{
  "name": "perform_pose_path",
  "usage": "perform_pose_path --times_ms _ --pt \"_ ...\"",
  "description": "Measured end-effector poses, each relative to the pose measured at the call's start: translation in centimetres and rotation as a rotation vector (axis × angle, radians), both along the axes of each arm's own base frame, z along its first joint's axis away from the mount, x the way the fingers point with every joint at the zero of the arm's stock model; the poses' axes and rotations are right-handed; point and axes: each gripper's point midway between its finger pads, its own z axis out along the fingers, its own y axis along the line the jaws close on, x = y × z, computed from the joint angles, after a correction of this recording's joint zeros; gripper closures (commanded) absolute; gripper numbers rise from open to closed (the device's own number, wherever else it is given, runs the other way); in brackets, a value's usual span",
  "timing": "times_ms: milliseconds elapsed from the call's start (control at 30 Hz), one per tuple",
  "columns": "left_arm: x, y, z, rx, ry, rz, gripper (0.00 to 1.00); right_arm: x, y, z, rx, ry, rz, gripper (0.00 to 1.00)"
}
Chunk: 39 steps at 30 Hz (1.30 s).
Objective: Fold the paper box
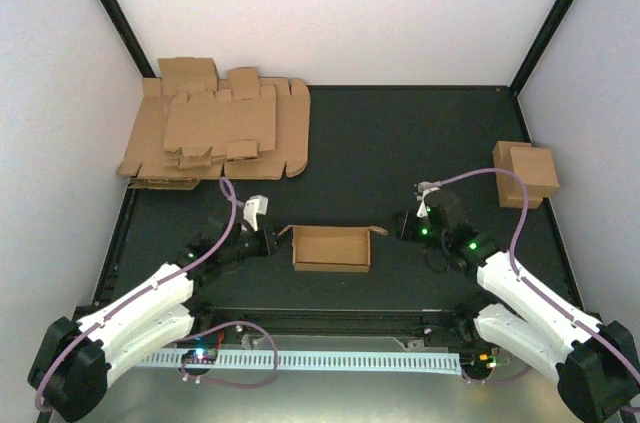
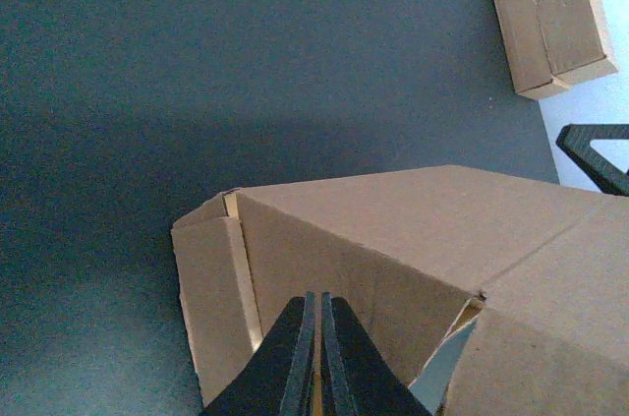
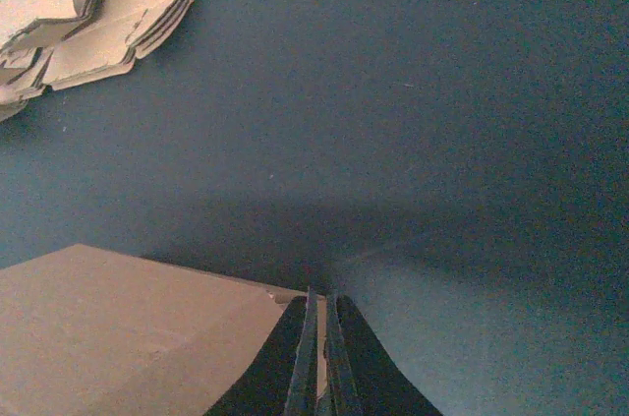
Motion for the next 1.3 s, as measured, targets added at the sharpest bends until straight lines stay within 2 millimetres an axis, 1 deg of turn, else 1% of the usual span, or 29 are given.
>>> perform_pose_path --times_ms 167,333,433,533,633,700,767,800,900,1000,1100,1167,1300 --pt "-0.2 0.1 -0.2 0.015 -0.003 -0.007 0.90 0.1 -0.3 -0.2 -0.013 0.003 -0.015 0.93" --pt "-0.4 0.9 0.1 0.054 -0.023 0.000 0.84 -0.1 -1.0 -0.1 -0.046 -0.012 -0.019 0.92" --pt "-0.3 1.3 1.5 0.073 -0.055 0.009 0.81 -0.2 -1.3 0.6 -0.056 -0.051 -0.018 0.91" --pt "0.0 1.7 3.9 0.087 -0.109 0.021 0.78 -0.3 -1.7 1.3 -0.063 -0.083 -0.020 0.90" --pt "0.2 2.3 6.5 0.108 -0.164 0.035 0.72 -0.3 -2.0 1.9 -0.072 -0.110 -0.019 0.89" --pt "0.3 2.7 7.9 0.124 -0.194 0.043 0.65 -0.2 -2.1 2.4 -0.075 -0.127 -0.019 0.89" --pt "0.3 3.0 9.5 0.140 -0.230 0.045 0.51 -0.1 -2.1 2.9 -0.077 -0.145 -0.020 0.89" --pt "0.3 3.0 10.0 0.147 -0.244 0.041 0.47 0.0 -2.1 3.1 -0.076 -0.151 -0.022 0.89" --pt "0.3 3.3 11.6 0.174 -0.287 0.029 0.40 0.4 -1.9 4.3 -0.061 -0.179 -0.025 0.89" --pt "0.3 3.3 13.2 0.199 -0.334 0.001 0.35 0.7 -1.7 4.9 -0.049 -0.197 -0.026 0.89" --pt "0.2 2.9 14.2 0.210 -0.371 -0.042 0.29 0.7 -1.7 5.1 -0.049 -0.204 -0.025 0.89" --pt "0.0 2.3 14.4 0.212 -0.390 -0.087 0.26 0.7 -1.7 5.1 -0.052 -0.205 -0.022 0.89" --pt "-0.4 0.9 14.4 0.206 -0.417 -0.192 0.26 0.7 -1.7 5.1 -0.059 -0.213 -0.016 0.89"
